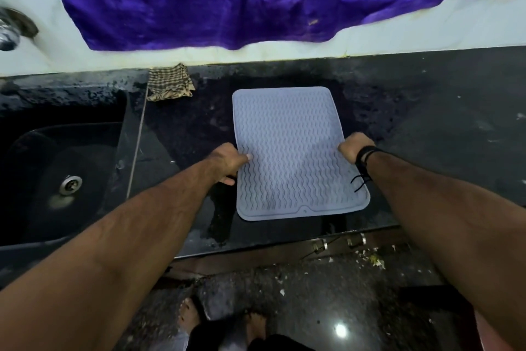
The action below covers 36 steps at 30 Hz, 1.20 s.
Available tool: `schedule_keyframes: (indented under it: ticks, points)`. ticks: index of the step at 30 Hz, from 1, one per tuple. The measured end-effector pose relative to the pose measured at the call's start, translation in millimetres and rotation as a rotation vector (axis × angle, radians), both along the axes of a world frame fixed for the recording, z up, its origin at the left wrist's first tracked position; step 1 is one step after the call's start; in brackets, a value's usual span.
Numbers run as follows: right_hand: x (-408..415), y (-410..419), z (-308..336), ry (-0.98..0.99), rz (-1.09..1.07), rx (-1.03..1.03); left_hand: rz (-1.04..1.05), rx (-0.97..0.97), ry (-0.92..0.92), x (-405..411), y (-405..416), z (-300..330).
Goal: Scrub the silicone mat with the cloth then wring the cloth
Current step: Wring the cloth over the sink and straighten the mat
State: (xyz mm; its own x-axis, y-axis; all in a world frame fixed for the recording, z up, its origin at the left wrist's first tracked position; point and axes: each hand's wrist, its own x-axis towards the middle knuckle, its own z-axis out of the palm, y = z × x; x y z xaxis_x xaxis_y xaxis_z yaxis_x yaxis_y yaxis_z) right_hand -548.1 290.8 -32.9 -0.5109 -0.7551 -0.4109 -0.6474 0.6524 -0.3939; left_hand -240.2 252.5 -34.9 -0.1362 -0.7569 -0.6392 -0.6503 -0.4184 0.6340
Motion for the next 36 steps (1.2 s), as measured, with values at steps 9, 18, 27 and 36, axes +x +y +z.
schedule_keyframes:
  ticks: [9,18,27,36]
  points:
    - [5,-4,13,-0.019,-0.036,-0.186,0.012,-0.132,-0.004,-9,12,14]
    - [41,-30,53,-0.015,-0.041,-0.413,-0.038,-0.419,-0.136,3,-7,56]
    - [129,-35,60,-0.127,0.029,-0.554,0.062,-0.532,-0.195,106,-15,73]
    - [197,-12,16,-0.169,0.017,-0.359,0.076,-0.439,-0.229,188,19,32]
